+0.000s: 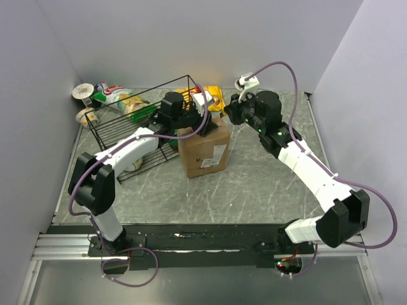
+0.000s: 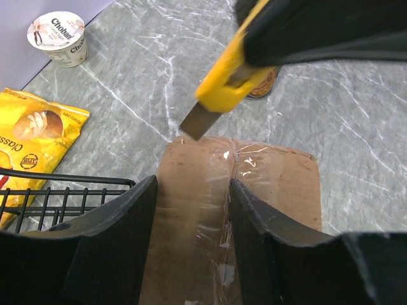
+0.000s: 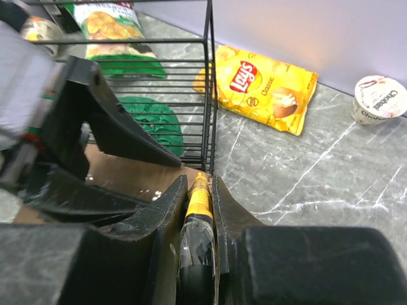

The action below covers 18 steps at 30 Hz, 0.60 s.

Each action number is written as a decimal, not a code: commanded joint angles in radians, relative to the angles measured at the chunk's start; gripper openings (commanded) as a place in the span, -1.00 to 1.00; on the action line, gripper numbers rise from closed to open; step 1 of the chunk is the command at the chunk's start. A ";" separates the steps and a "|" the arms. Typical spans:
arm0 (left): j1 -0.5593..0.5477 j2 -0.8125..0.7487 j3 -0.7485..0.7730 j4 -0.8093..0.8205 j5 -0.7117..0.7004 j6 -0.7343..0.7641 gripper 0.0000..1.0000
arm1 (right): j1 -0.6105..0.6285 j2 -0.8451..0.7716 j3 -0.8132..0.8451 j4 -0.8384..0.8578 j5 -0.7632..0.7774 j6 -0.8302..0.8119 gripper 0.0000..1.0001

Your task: Unpack the express box

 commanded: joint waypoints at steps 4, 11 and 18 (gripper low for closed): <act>-0.011 0.014 -0.051 -0.143 -0.030 0.021 0.08 | 0.000 0.033 0.056 0.072 0.010 -0.047 -1.00; -0.012 0.020 -0.049 -0.142 -0.039 0.019 0.08 | 0.000 0.015 0.024 0.055 0.013 -0.068 -1.00; -0.012 0.033 -0.039 -0.139 -0.073 0.010 0.04 | 0.002 -0.031 -0.005 0.006 0.012 -0.067 -1.00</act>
